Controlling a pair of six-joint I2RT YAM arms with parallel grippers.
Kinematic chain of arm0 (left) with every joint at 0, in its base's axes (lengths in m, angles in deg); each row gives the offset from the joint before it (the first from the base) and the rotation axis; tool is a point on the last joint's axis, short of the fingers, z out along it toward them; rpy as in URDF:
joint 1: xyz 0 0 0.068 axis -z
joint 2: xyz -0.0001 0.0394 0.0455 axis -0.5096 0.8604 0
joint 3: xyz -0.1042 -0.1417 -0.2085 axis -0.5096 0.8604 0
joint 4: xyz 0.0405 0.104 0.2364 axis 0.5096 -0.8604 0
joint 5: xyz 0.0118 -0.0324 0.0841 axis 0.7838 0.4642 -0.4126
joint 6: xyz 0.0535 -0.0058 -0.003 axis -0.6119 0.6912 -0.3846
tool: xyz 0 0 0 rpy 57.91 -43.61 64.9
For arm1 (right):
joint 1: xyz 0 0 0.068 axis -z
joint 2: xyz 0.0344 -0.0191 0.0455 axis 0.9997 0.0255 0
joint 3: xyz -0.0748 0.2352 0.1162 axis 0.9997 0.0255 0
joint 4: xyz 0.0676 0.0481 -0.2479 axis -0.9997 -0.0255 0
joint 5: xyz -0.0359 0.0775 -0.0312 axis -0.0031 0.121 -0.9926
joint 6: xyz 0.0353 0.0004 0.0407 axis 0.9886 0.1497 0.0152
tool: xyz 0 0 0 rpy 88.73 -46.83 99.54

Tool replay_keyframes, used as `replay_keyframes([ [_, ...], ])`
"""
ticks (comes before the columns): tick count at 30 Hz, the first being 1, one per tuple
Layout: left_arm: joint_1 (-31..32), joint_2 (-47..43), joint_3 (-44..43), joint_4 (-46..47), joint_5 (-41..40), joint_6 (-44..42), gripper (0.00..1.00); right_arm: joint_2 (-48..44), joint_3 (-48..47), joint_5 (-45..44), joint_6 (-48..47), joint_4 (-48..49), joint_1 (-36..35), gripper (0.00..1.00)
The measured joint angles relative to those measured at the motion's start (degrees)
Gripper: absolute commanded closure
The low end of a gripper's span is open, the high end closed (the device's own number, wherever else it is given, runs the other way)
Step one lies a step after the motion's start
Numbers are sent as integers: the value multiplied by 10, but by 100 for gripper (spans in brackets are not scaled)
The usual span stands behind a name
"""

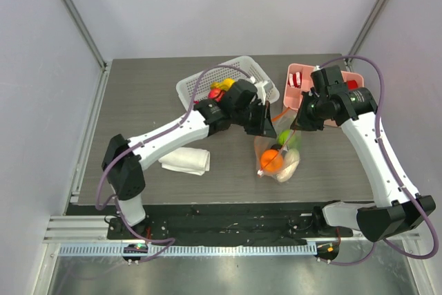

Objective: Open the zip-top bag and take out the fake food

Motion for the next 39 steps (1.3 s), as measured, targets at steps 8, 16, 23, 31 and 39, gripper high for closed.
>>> replay_keyframes([
  [8,35,45,14,-20,-32,-5,82,-4,0,17,0,-1,0,99],
  [16,45,77,36,-32,-45,-29,60,-5,11,36,0,3,0,99],
  [23,46,134,7,-89,-60,16,23,-5,42,48,2,9,0,99],
  [31,46,160,-42,-150,-89,106,12,-18,61,55,7,18,0,99],
  [39,48,161,-43,-167,-126,163,63,-22,70,55,14,30,0,99],
])
